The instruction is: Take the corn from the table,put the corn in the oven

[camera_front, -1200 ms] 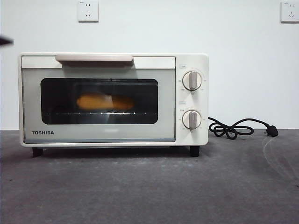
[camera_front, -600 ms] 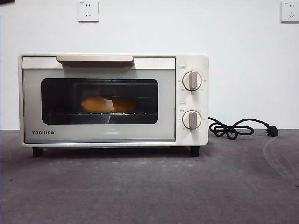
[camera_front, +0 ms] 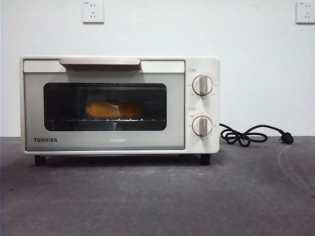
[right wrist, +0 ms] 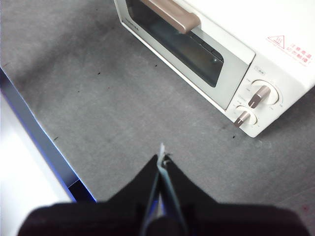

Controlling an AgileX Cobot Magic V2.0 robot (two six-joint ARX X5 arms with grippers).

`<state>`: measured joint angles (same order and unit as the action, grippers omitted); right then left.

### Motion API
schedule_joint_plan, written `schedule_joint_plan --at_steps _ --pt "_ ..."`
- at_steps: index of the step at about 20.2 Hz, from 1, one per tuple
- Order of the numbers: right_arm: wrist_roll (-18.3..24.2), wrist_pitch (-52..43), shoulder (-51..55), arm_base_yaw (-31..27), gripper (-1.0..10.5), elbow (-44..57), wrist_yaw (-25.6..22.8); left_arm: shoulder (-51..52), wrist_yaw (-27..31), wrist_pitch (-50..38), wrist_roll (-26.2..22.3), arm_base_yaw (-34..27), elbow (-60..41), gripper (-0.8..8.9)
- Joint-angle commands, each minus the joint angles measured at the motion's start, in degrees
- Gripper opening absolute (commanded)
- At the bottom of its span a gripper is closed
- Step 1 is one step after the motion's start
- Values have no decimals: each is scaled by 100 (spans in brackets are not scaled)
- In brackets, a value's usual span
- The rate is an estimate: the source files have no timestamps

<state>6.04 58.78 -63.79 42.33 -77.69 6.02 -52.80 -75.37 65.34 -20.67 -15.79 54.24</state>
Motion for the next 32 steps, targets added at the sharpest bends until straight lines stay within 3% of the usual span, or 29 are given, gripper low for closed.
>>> schedule_joint_plan --at_steps 1,6,8,13,19,32 --pt "15 -7 -22 -2 -16 4 -4 518 1663 -85 726 4 -13 -7" --pt "15 -11 -22 -2 -16 4 -22 1495 4201 -734 2232 4 -13 -8" --pt "15 -15 -22 -2 -16 4 -92 1773 4629 -977 2621 4 -13 -8" --pt "17 -9 -22 -2 -16 4 -199 2197 4640 -1394 3230 13 -13 -8" --pt "17 -11 -22 -2 -16 4 -203 2229 4649 -1029 3578 13 -13 -5" --pt "17 -13 -22 -2 -16 4 -203 1390 4756 -1049 3585 168 -13 -4"
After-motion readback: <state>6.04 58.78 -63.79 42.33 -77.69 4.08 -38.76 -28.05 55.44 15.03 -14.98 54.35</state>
